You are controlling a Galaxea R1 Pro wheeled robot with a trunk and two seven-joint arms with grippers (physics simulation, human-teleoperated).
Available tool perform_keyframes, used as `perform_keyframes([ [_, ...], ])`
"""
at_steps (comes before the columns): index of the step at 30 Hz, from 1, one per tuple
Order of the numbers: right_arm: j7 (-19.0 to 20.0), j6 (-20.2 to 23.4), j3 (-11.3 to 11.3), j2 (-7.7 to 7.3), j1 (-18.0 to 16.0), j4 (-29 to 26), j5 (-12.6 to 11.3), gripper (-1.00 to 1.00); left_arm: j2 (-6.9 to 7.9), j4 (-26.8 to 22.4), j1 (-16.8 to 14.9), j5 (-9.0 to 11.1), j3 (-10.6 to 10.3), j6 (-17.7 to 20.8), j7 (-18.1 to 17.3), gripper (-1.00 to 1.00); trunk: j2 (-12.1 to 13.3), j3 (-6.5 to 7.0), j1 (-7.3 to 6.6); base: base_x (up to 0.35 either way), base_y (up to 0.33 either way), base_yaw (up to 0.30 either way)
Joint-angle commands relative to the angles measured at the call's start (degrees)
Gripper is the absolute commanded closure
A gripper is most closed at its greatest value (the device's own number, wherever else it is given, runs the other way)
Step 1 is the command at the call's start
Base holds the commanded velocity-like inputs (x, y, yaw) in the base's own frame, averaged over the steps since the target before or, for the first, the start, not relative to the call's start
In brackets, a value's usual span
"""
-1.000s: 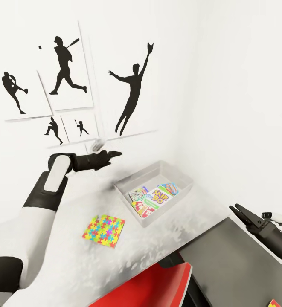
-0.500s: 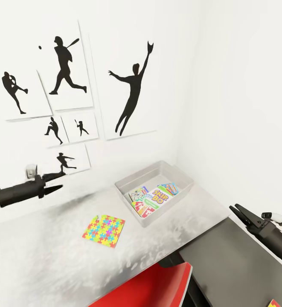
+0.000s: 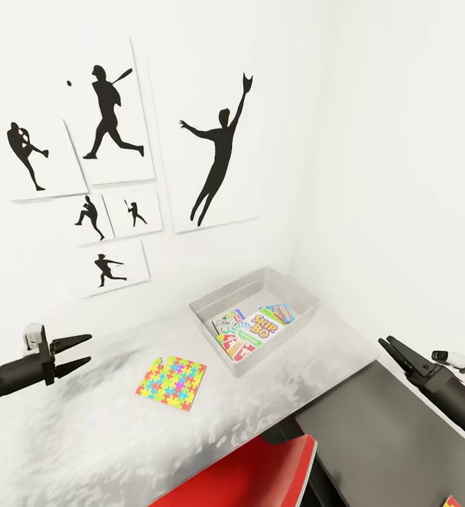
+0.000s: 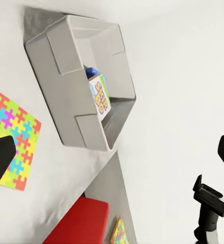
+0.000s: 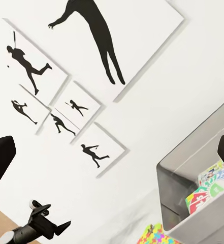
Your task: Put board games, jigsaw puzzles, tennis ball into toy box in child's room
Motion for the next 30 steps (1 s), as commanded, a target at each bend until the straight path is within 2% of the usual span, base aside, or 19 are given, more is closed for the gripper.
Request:
perform_keyframes([
  [1, 0.06, 0.30, -0.03, 0.02, -0.06, 0.00, -0.14, -1.00, 0.00, 0.10, 0.00, -0.22, 0.05, 0.24, -0.41, -1.00, -0.11, -0.03, 0.04, 0.000, 0.000, 0.000],
  [7, 0.05, -0.45, -0.03, 0.10, -0.04, 0.00, -0.13, -1.00, 0.13, 0.38, 0.22, -0.27, 0.07, 0.25, -1.03, -1.00, -0.11, 0.52, 0.04, -0.037, 0.010, 0.000],
  [16, 0.05, -1.21, -0.03, 0.12, -0.02, 0.28, -0.29, -1.00, 0.17, 0.48, 0.42, -0.25, -0.12, 0.37, -1.24, -1.00, -0.11, 1.36, 0.04, -0.164, 0.062, 0.000],
  [30, 0.05, -1.27, -0.03, -0.13, -0.07, 0.85, -0.39, -1.00, 0.23, -0.83, 0.80, -0.18, -0.40, 0.78, -1.60, -1.00, -0.11, 2.67, 0.04, -0.014, 0.004, 0.000],
])
